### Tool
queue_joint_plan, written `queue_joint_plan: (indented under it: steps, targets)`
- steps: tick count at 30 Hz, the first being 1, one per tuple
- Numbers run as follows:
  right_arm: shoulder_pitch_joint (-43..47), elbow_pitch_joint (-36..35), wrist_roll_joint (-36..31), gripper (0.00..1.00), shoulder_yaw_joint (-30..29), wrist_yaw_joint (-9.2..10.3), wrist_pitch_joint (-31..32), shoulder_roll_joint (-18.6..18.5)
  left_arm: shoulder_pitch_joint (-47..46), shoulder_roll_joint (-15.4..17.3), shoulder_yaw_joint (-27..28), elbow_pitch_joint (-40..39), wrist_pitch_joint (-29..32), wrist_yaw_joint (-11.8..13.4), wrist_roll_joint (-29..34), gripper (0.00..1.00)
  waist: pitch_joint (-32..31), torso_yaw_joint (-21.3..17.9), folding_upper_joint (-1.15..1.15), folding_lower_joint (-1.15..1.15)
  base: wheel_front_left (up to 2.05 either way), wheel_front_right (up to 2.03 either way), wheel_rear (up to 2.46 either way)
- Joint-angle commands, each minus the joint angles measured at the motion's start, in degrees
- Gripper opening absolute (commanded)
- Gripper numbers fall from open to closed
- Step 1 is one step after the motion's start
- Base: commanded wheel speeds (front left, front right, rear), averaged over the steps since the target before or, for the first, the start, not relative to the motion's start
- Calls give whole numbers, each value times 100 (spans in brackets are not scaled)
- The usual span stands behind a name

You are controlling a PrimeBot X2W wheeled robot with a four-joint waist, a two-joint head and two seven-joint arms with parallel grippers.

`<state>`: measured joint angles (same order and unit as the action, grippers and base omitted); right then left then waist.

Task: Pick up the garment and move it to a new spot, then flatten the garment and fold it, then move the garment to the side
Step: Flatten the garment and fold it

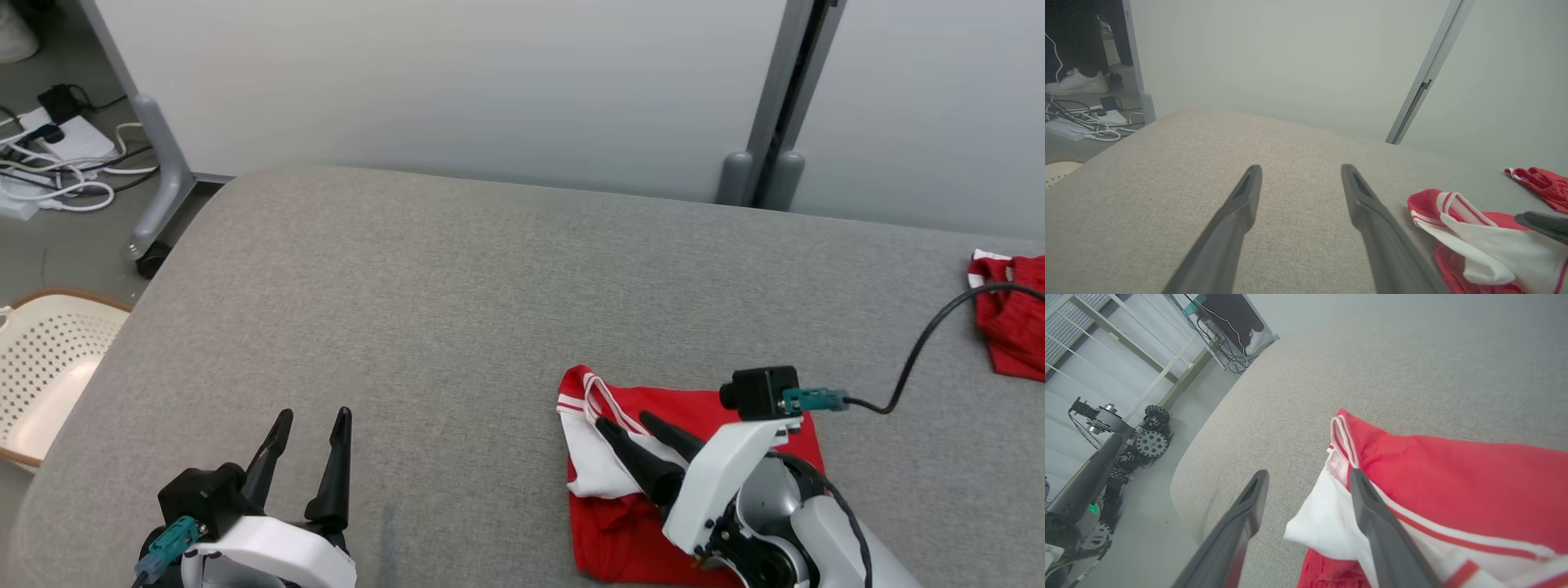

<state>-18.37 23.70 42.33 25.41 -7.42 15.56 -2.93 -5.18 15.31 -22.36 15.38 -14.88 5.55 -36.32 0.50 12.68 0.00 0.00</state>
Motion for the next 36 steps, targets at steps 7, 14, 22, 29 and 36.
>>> queue_joint_plan:
  steps: [7,14,22,29,36]
  targets:
    - [122,-963,531,100,-313,-14,-404,-210,80,42,51,-56,-24,49,7,100,-111,-342,0,0,0,0,0]
    - [527,-1630,278,100,-1376,-14,-575,-660,131,62,109,-209,-28,88,55,100,-171,-591,0,0,0,0,0]
    - [1028,-1671,-531,100,-2335,-14,-616,-672,205,46,230,-366,-31,93,141,100,-130,-693,0,0,0,0,0]
    - [1066,-1501,-776,50,-2453,-14,-669,-548,173,12,257,-365,-31,32,175,100,-75,-695,0,0,0,0,0]
    - [932,-768,-1089,0,-2117,-14,-503,-569,81,-11,227,-296,-31,-20,216,100,-31,-592,0,0,0,0,0]
